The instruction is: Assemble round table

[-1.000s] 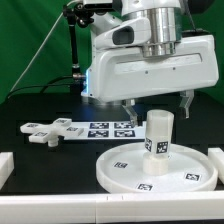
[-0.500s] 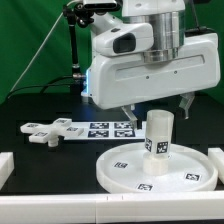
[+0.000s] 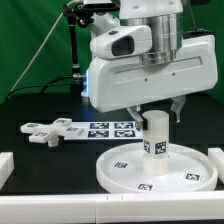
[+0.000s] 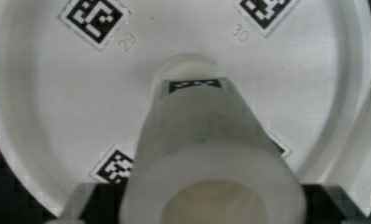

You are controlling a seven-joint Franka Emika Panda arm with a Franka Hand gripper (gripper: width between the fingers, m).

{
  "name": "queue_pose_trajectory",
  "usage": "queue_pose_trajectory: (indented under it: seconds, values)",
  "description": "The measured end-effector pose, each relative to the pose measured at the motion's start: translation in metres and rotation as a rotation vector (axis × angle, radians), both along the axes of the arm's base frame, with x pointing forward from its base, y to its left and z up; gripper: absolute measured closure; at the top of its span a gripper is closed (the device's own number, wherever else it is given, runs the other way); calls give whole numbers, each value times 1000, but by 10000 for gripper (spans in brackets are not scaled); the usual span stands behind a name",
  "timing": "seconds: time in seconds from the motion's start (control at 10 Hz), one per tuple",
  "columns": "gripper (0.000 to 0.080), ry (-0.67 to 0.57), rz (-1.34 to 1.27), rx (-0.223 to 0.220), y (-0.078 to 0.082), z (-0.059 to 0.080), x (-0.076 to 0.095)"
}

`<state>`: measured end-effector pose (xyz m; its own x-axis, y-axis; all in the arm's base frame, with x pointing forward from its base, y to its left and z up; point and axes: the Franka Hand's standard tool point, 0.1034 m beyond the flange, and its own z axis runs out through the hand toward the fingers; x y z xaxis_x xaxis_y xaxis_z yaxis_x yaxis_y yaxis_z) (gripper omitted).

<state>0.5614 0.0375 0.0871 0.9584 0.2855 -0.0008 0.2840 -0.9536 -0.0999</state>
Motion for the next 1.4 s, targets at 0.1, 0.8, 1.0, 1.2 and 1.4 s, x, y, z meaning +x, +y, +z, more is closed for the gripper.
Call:
queue_pose_trajectory:
  seconds: [0.1,0.8,1.0,1.2,1.4]
  values:
    - [393,1,-14,1,0,0,0]
    - [392,-57,-600,69,-12,-1,10]
    - [392,-65,-810,85,-14,-1,11]
    - [392,-35,-1038,94,-13,-1,5]
    - [392,-12,-1161,99,-13,-1,4]
